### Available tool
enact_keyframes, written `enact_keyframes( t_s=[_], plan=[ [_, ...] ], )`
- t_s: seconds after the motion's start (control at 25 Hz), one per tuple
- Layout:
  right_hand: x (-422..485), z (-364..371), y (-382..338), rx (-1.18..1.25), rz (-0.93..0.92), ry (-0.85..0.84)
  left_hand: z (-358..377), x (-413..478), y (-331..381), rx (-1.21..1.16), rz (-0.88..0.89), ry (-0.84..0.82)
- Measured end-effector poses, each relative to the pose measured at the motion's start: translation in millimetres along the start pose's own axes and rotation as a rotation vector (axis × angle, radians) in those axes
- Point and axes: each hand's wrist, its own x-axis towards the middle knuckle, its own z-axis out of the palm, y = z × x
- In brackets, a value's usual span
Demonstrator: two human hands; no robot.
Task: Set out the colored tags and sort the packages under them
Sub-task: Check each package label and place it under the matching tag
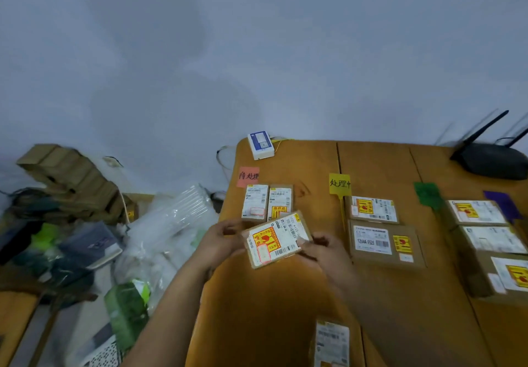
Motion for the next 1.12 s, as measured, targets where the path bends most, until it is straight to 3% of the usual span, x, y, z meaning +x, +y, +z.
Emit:
enact_keyframes(
  t_s=[0.08, 0.48, 0.96, 1.12],
  plan=[
    [20, 28, 22, 0.068, 0.088, 0.051, -12, 37, -16, -0.05, -0.085, 0.058],
    [94, 76, 71, -0.164, 0.215, 0.207, -13, 141, -75, 0.002, -0.296, -0.135],
    [114, 74, 70, -0.097, 0.192, 0.177, -12, 157, -84, -0.15, -0.272, -0.165],
    [91, 66, 62, -0.204, 0.136, 0.177, -13, 143, -87, -0.019, -0.241, -0.019]
  ],
)
